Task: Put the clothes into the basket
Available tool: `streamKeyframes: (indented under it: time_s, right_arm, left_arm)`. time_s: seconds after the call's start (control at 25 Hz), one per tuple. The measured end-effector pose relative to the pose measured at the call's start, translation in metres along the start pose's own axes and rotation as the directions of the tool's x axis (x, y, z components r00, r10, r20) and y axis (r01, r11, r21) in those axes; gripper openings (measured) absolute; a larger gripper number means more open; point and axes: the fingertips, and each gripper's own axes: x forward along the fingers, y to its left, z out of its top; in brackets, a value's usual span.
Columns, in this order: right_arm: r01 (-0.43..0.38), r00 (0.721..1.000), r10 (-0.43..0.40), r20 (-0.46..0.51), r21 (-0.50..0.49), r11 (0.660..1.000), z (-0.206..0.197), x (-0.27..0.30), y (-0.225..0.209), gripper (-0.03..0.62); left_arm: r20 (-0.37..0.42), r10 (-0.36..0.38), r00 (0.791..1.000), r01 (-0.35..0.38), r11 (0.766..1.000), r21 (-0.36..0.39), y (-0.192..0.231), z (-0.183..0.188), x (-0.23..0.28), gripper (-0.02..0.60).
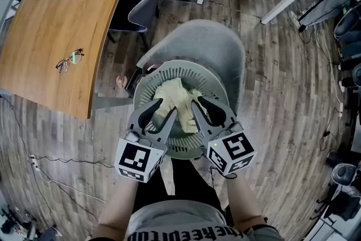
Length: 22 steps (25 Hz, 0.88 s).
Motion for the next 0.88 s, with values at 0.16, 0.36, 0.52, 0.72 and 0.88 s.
streamKeyframes:
  time_s: [0.16,0.36,0.52,0.72,0.88]
  right_arm:
    - [-0.007,1.0,0.008,0.01,-0.011,1.0,0.003,-0.002,0.009,0.038]
    - [-0.021,1.0,0.021,0.017,-0.031,0.999,0.008,-0.006,0.024,0.012]
    - [-0.021,0.999,0.022,0.031,-0.032,0.999,0.014,-0.01,0.038,0.011]
    - [0.008,0.999,-0.007,0.053,-0.026,1.0,0.023,-0.015,0.051,0.009]
    - [0.039,0.996,-0.038,0.082,-0.018,0.999,0.033,-0.024,0.06,0.009]
  left_arm:
    - [0.002,0.003,1.0,-0.003,1.0,0.022,0.001,0.003,-0.006,0.082]
    - [0.017,-0.018,1.0,0.017,0.999,0.049,-0.002,0.012,-0.012,0.038]
    - [0.033,-0.045,0.998,0.042,0.997,0.067,-0.005,0.02,-0.02,0.028]
    - [0.052,-0.122,0.991,0.117,0.989,0.09,-0.011,0.033,-0.029,0.017]
    - [0.056,-0.184,0.981,0.178,0.978,0.107,-0.016,0.042,-0.035,0.014]
